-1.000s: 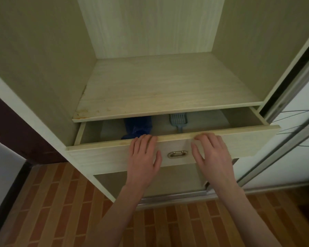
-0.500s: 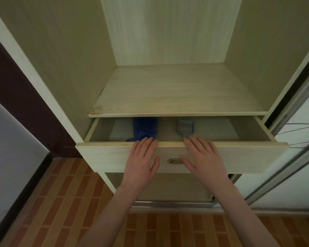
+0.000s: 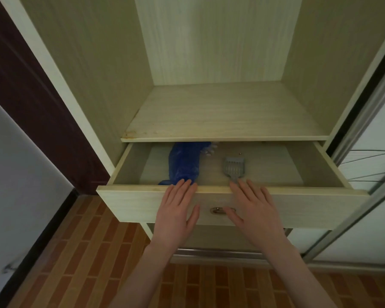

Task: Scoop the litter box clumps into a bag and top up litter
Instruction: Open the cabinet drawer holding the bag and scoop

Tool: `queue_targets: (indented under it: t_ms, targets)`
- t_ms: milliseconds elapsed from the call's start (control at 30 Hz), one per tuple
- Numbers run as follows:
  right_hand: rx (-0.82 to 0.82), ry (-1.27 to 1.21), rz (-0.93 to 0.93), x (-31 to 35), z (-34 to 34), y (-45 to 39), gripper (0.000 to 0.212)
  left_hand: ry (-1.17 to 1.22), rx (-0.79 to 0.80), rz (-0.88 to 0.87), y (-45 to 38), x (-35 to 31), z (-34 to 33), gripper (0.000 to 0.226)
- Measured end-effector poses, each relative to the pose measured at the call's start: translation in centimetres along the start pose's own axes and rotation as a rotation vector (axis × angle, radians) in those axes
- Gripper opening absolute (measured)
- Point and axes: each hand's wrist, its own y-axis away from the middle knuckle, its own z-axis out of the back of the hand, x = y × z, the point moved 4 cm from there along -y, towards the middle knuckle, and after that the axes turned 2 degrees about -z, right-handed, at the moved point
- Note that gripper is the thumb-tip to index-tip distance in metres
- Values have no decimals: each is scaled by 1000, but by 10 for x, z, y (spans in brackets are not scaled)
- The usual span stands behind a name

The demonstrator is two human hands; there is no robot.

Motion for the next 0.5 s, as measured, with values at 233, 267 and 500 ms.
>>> queue_targets:
  t_ms: [233, 267, 500]
  targets:
    - [4, -7, -18, 9, 10, 11, 66, -14, 51, -32, 9, 2, 7, 53]
    - [9, -8, -20, 10, 10, 13, 66, -13, 57, -35, 11, 2, 7, 53]
    - [25, 5, -35, 13, 14, 27, 68, -11, 63, -28, 22, -5, 17, 54]
